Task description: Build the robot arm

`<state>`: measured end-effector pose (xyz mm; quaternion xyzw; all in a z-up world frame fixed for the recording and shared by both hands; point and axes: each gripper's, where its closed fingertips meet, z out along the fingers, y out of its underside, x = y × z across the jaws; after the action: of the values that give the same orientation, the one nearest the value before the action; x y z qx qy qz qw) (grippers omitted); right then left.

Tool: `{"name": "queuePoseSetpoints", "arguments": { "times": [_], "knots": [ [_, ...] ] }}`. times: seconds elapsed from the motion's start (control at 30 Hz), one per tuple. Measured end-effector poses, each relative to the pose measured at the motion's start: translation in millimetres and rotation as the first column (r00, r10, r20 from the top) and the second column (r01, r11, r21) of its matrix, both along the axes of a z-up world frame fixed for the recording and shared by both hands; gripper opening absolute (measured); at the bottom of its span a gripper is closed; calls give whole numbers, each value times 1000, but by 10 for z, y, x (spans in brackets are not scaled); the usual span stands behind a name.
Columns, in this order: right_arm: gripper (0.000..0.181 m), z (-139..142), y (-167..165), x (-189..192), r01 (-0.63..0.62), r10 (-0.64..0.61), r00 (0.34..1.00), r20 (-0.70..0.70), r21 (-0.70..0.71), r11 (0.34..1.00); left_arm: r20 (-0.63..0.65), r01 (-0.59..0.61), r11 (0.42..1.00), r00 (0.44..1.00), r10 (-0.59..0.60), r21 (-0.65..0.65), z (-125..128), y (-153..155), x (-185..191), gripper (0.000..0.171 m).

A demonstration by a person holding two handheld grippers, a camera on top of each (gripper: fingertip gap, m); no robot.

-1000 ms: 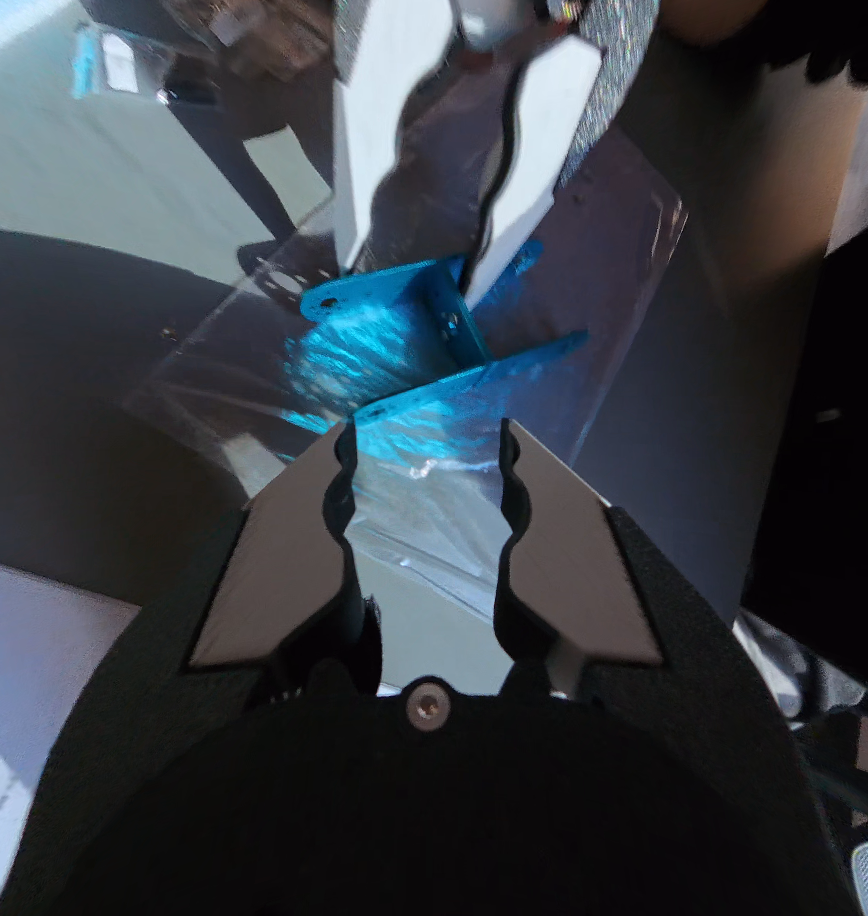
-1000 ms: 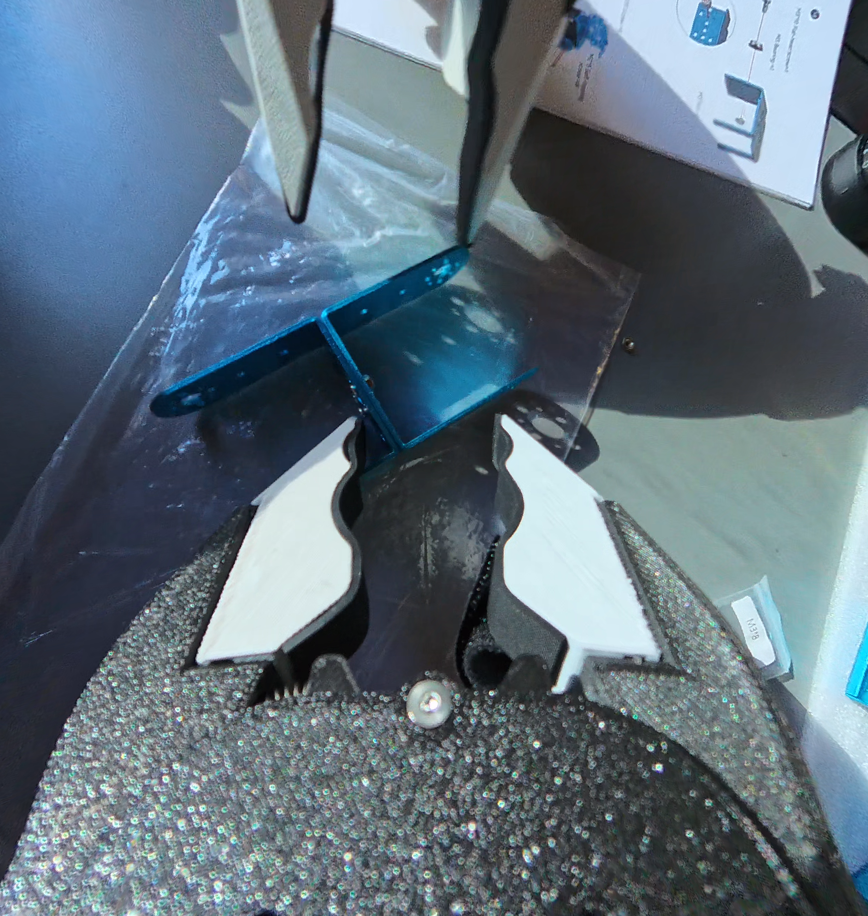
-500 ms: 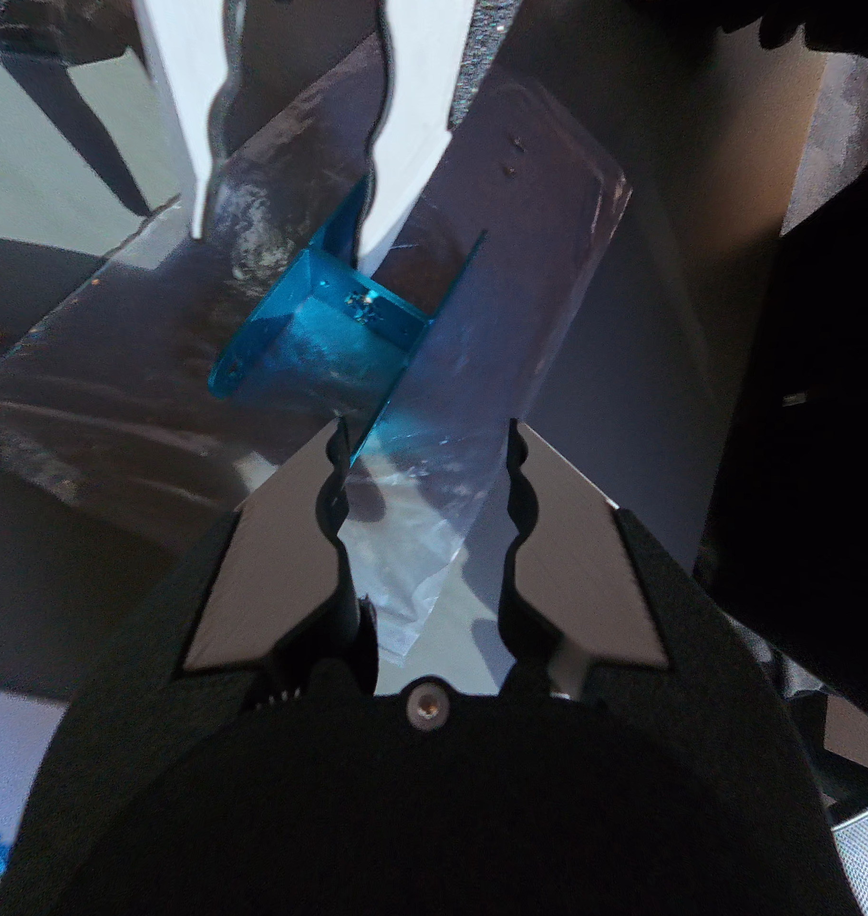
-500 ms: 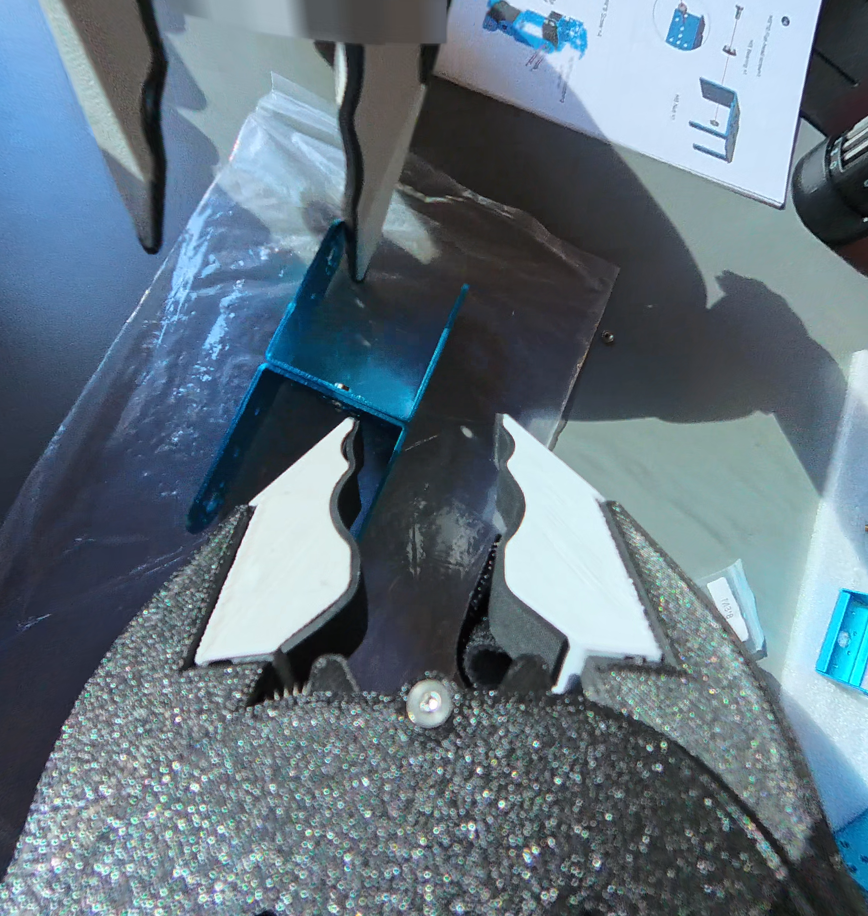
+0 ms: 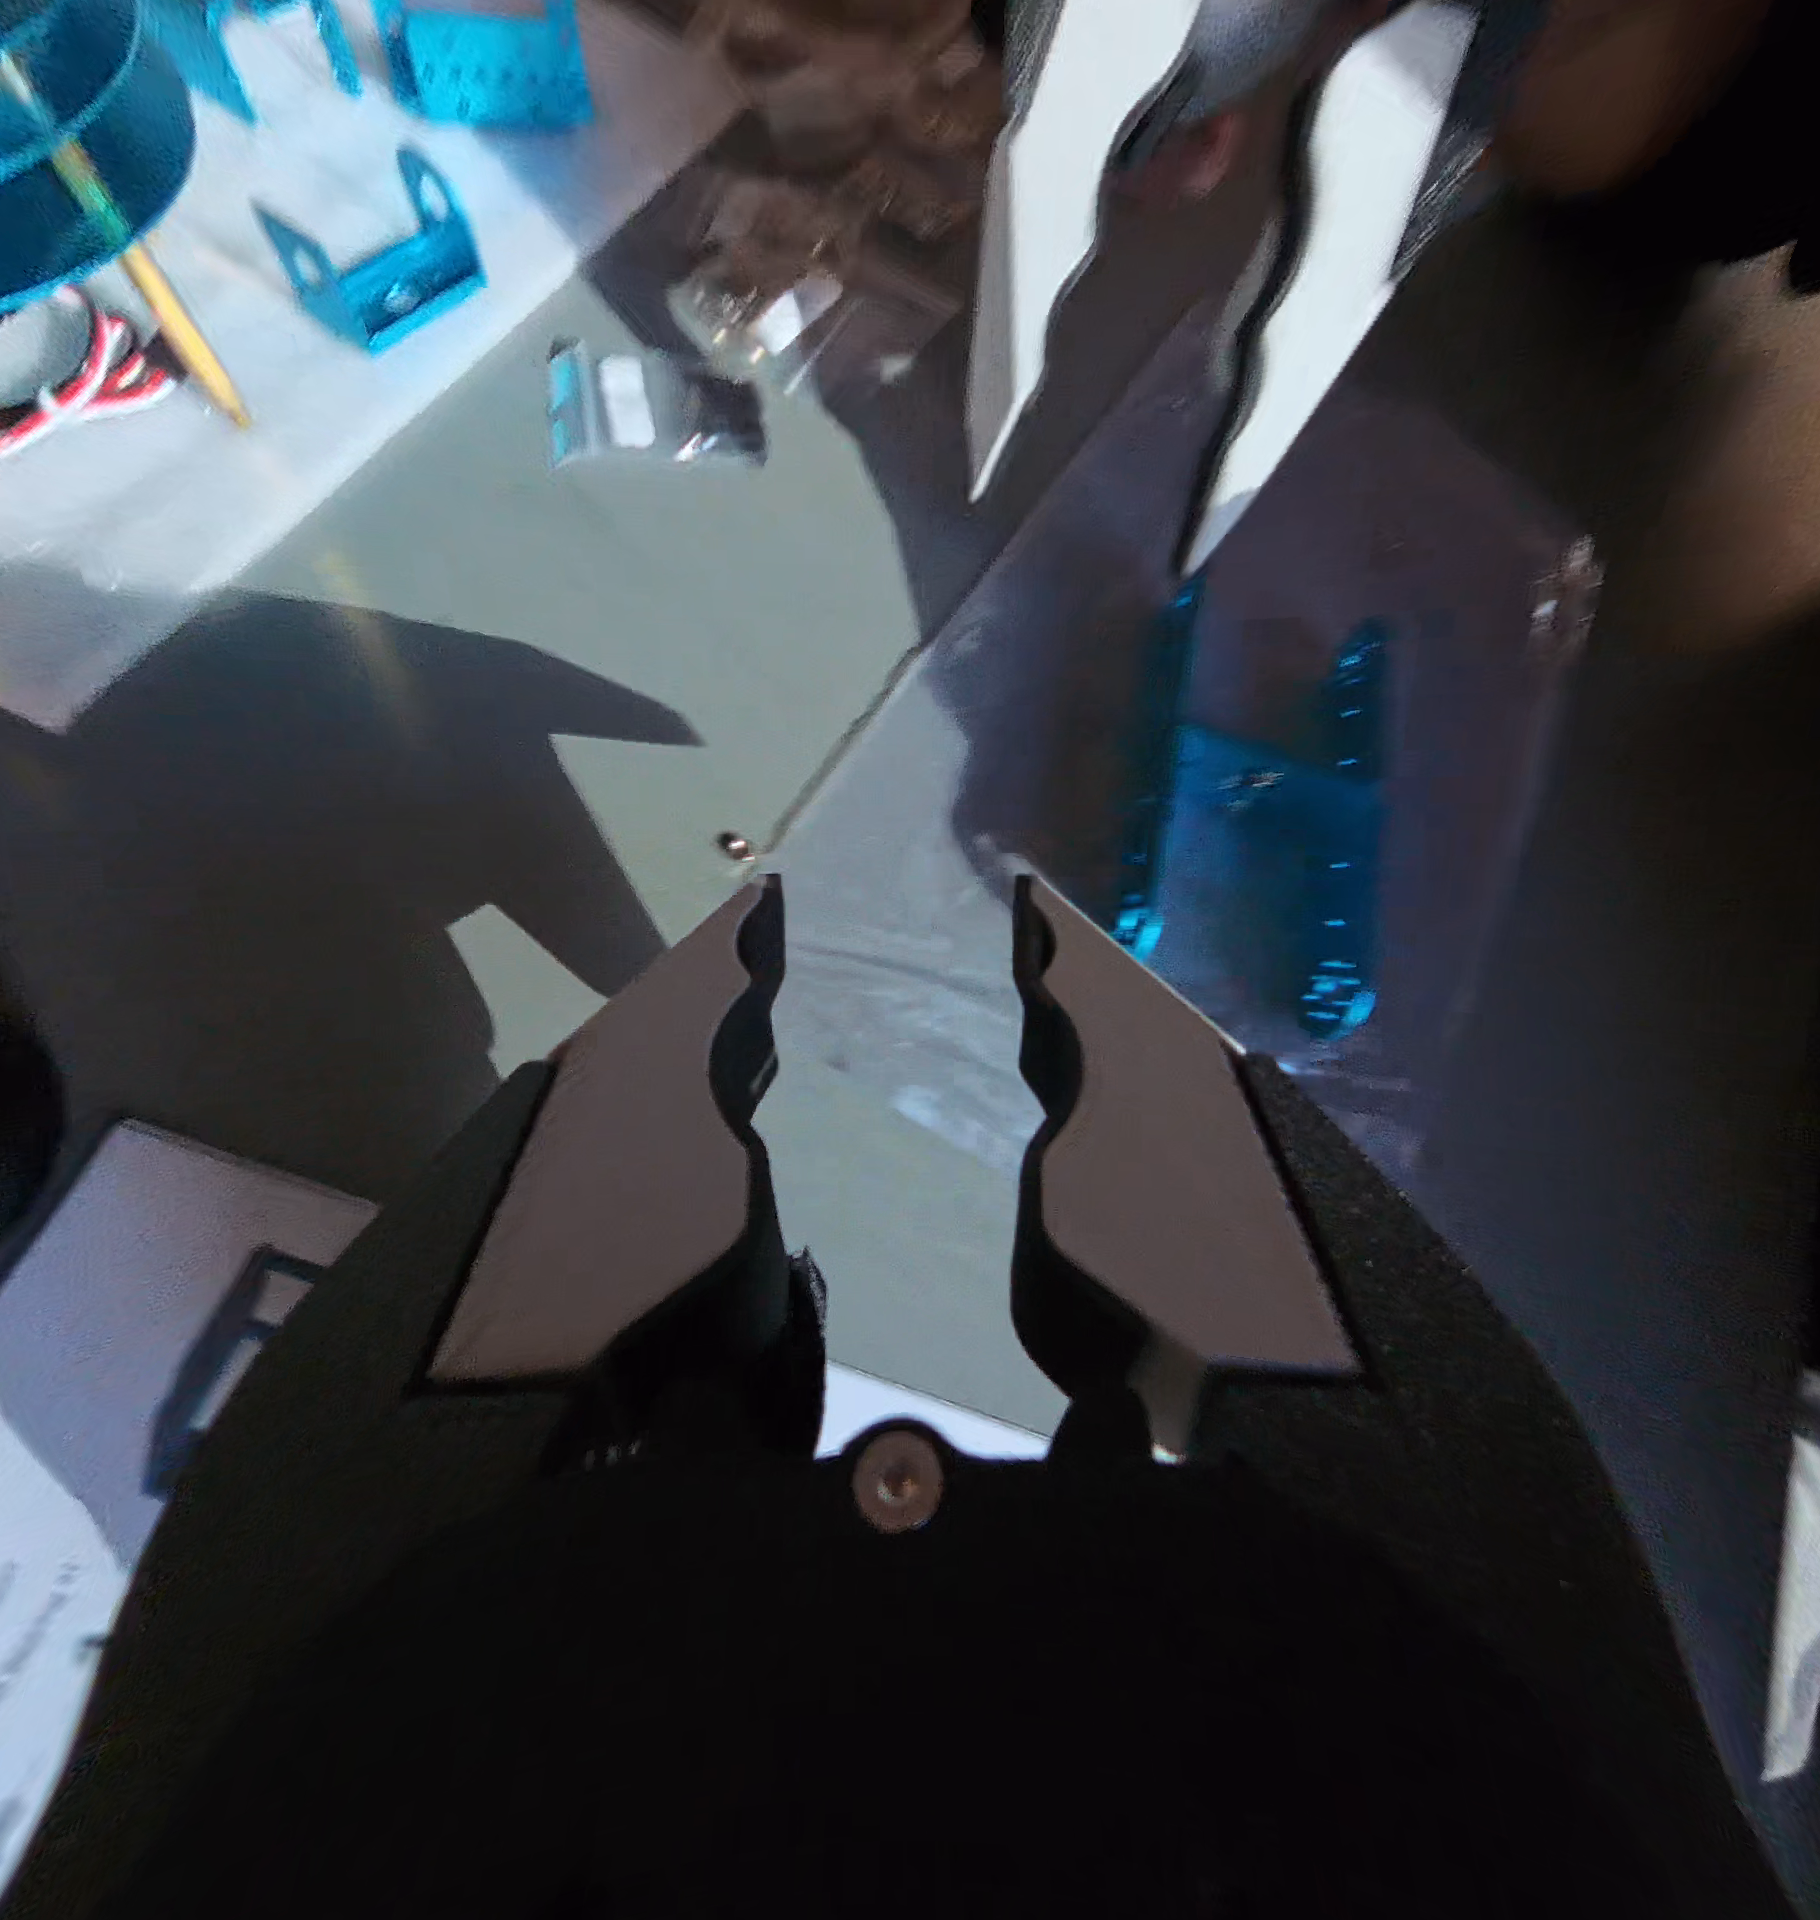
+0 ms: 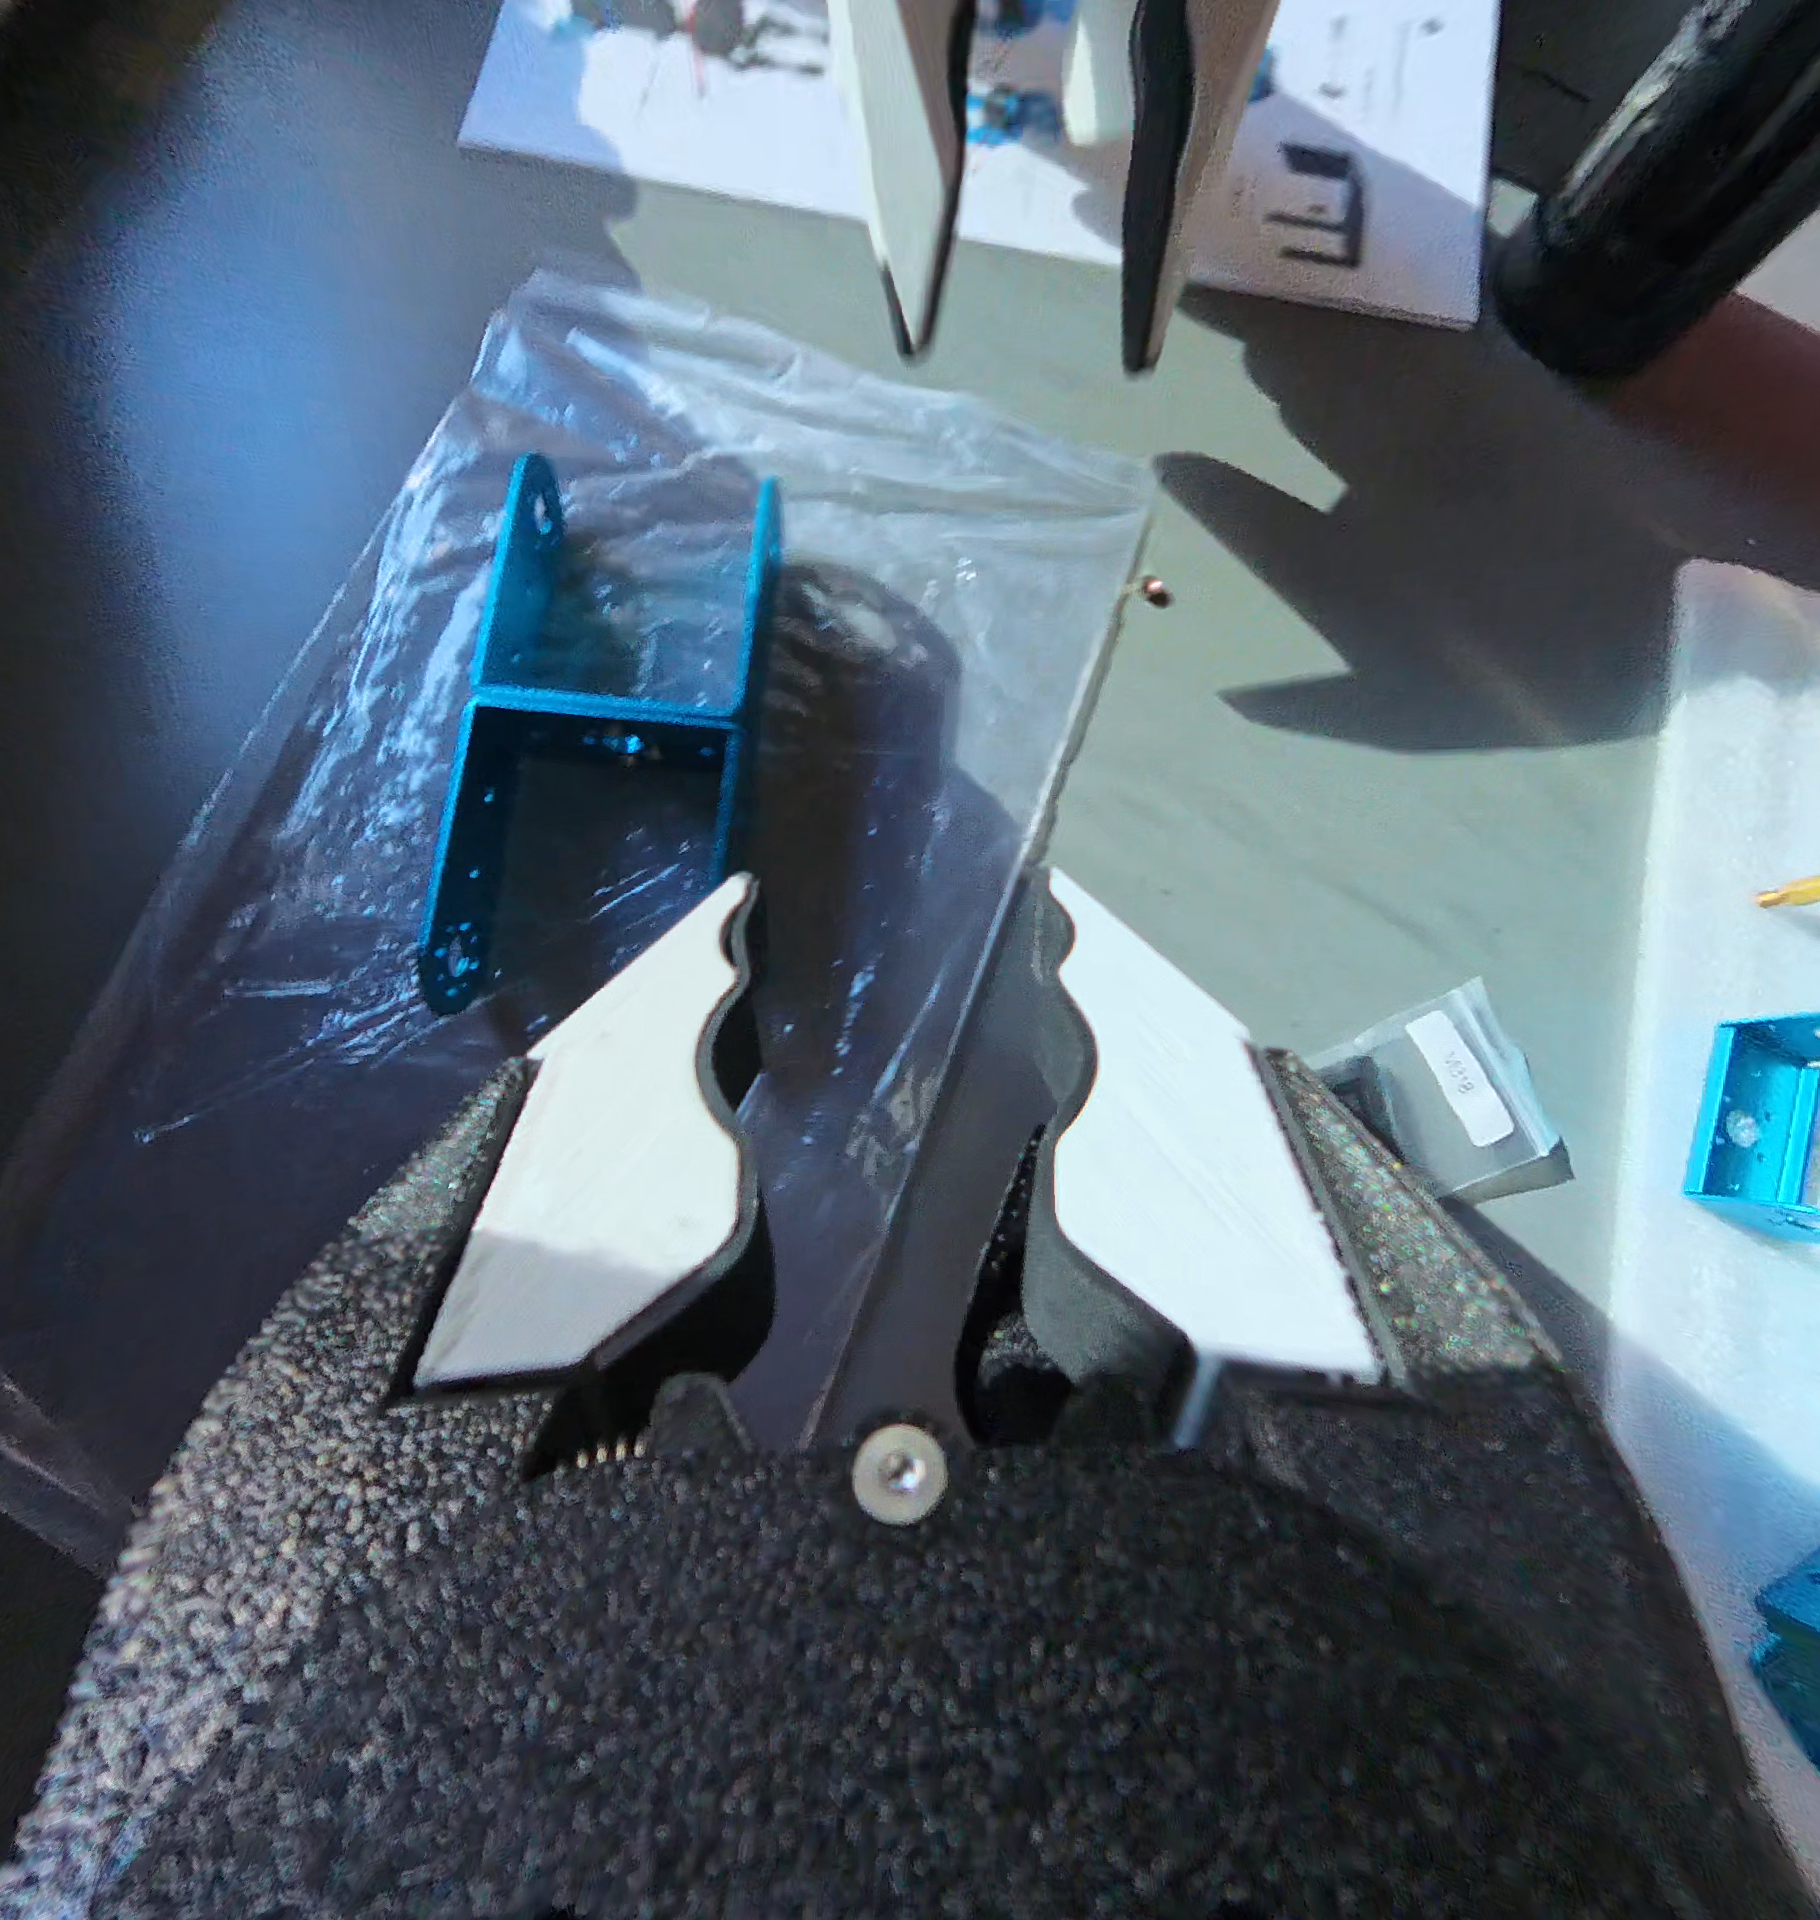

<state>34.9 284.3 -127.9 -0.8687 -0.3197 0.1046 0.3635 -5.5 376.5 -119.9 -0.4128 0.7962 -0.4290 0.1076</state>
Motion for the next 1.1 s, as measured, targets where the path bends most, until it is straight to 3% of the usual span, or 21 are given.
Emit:
{"name": "queuePoseSetpoints", "arguments": {
  "times": [0.13,0.23,0.37,0.57,0.67,0.83,0.9,1.0,1.1],
  "knots": [
    [44,103,104,69,31,-29,985,-169,7,1000,-56,2,991,998,5,133,-278,104,268,29],
    [44,59,121,140,39,-40,982,-187,-8,999,-81,45,973,996,-27,225,-399,101,311,27],
    [42,-4,68,129,14,-18,984,-178,-28,1000,-83,52,967,996,-33,250,-361,130,391,26],
    [37,16,-228,-167,-152,136,980,-147,-102,983,-50,27,970,999,-16,240,-294,127,385,28],
    [33,-100,-358,-187,-184,175,982,-71,-150,971,18,-45,987,999,43,153,-70,-10,135,39],
    [31,-233,-479,-272,-221,204,974,-96,-229,948,103,-225,974,970,221,38,145,-369,-567,39],
    [32,-234,-521,-302,-229,209,972,-103,-252,940,106,-270,962,959,264,40,123,-528,-809,36],
    [32,-228,-614,-370,-242,219,969,-111,-283,928,48,-275,961,960,275,-8,28,-910,-1070,8],
    [32,-221,-734,-456,-260,237,965,-110,-296,919,12,-357,927,934,358,113,-203,-1022,-1077,4]
  ]
}}
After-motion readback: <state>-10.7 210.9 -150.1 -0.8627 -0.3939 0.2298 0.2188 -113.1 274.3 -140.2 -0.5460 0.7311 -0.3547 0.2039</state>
